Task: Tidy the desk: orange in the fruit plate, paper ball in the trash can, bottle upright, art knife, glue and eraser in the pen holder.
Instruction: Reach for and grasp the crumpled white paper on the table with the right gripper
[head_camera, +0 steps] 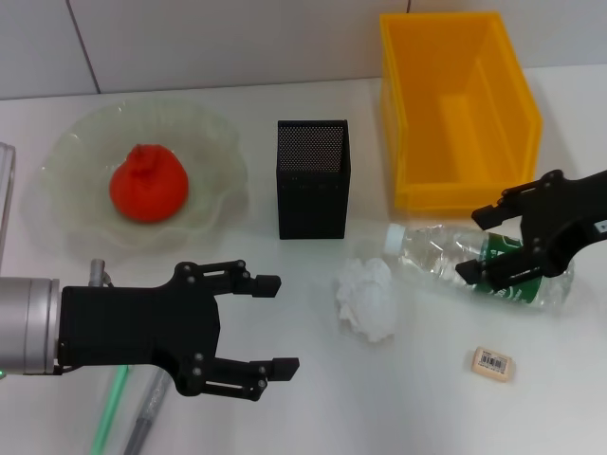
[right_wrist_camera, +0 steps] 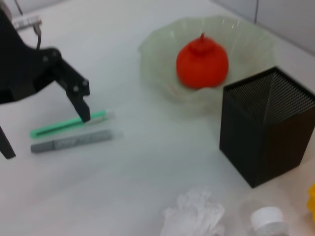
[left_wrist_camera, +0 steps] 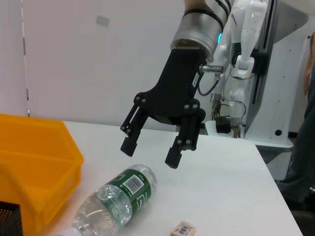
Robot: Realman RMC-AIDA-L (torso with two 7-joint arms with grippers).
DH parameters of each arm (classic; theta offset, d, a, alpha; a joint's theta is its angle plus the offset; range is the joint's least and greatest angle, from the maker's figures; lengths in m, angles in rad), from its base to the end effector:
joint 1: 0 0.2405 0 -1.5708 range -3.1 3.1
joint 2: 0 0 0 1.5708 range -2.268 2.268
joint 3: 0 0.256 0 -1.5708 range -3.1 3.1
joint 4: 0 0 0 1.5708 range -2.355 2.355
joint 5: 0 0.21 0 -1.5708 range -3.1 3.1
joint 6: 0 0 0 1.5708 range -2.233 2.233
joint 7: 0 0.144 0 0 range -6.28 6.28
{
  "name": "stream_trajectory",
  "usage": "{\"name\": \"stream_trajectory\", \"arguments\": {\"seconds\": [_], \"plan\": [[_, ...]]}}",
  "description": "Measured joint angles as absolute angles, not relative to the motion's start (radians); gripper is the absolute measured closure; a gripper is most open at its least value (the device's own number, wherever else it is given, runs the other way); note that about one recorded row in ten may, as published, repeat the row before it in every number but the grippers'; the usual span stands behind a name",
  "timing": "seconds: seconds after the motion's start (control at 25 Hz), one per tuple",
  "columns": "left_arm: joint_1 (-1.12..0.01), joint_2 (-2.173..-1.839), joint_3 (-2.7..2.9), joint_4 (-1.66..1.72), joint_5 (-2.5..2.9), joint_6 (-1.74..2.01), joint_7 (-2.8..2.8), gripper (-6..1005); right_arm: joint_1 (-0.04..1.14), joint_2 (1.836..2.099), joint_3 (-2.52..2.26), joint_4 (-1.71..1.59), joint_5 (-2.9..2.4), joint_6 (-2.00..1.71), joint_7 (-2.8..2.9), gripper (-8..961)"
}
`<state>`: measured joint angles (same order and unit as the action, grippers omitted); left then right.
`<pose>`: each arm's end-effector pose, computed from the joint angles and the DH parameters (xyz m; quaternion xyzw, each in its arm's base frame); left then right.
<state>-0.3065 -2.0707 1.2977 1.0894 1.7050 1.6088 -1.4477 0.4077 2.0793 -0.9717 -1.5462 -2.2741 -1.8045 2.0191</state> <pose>-0.2045 0.2792 -0.0155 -0.9752 -0.0550 -0.2141 0.0146 0.2049 0.3110 0.0785 -0.9682 0.2066 -0.0106 0.1404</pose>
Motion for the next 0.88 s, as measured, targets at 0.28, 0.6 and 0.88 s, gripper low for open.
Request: {"name": "stream_trajectory", "arguments": {"seconds": [0.28,0.6,0.88], "plan": [[-0.304,-2.069,1.298,1.082,1.710,1.603,-1.444,138,0.450,2.080,-1.052,-1.537,-2.299,-1.791,2.077,187],[-0.307,-2.065,1.280,1.056,1.715,1.585,-1.442,138,0.479,2.080,-1.112,-1.465,-2.316,-1.761,2.090,187],[-0.307,-2.066,1.279,1.054,1.749,1.560,-1.441,138,0.491,2.080,-1.136,-1.390,-2.322,-1.721,2.087,187]]}}
